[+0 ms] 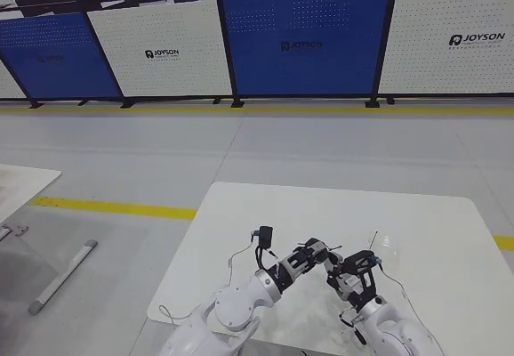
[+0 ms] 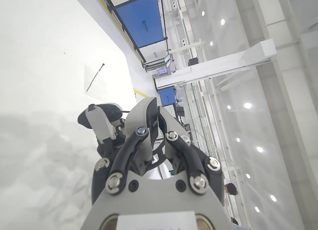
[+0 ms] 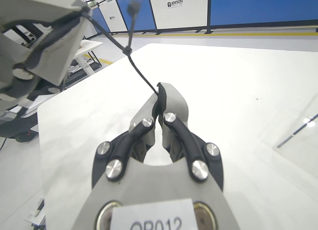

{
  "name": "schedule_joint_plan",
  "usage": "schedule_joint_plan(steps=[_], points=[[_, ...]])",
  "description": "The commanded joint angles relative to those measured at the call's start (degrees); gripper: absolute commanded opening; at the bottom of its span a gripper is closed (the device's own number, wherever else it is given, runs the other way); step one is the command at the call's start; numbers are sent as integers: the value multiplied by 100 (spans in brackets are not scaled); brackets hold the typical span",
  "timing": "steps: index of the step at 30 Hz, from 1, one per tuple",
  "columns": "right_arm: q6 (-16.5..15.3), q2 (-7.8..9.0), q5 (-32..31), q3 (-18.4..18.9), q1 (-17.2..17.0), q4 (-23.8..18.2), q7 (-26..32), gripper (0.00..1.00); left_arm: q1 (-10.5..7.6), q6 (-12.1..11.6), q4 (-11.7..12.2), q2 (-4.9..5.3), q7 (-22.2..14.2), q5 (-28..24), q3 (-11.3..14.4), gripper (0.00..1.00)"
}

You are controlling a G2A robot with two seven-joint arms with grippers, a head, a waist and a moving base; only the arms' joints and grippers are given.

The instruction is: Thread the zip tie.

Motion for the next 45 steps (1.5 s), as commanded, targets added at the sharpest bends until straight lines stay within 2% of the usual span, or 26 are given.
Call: schedule_joint_plan(steps=[1,7,23,24,25,26,31,38,40,42,45], points=[[11,1,3,-8,3,14,-2,0,33,-7,-64,5,7,26,-5,0],[44,3,-11,-31,7,27,-10,0,143,-3,-242,27,-13,100,-39,0],[-31,-16,182,-116,81,245,-263,0,263,108,-444,62,-3,293,-69,0],[-32,-20,235,-116,85,259,-302,15,261,155,-436,61,55,305,-78,0],[-21,-25,299,-108,88,275,-355,62,249,233,-412,55,189,327,-94,0],[1,-27,346,-91,85,271,-425,100,236,276,-392,48,292,316,-98,0],[125,-13,634,163,-71,83,-922,100,202,224,-227,23,517,43,-176,0],[76,87,1113,977,-618,-622,-1736,100,404,41,-72,57,657,-261,-543,0],[47,100,1371,1181,-769,-786,-1960,100,422,20,-28,61,742,-221,-603,0],[-158,103,1817,1304,-915,-897,-2062,100,401,15,33,64,823,-51,-615,0],[-158,103,1817,1304,-915,-897,-2062,100,401,15,33,64,823,-51,-615,0]])
